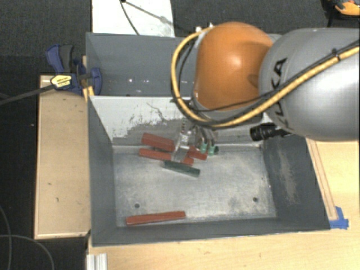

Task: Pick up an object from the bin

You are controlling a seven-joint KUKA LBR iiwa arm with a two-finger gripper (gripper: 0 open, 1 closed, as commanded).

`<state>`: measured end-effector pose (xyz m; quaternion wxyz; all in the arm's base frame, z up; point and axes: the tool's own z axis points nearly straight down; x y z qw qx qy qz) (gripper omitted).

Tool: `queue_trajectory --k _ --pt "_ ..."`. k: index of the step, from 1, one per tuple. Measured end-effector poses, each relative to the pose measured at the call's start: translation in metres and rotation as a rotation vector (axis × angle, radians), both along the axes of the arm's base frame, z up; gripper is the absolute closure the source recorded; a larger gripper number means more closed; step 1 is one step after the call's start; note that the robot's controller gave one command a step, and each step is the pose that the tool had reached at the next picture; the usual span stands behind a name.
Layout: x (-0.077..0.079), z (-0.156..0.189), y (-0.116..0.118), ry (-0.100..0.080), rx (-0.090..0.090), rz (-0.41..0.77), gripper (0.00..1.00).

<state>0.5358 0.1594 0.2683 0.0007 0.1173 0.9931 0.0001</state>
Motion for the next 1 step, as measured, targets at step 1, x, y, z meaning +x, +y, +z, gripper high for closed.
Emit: queue_trajectory --k 1 --pt "0.0007 -0.0496 -0.0036 -0.006 0.003 -0.054 1.00"
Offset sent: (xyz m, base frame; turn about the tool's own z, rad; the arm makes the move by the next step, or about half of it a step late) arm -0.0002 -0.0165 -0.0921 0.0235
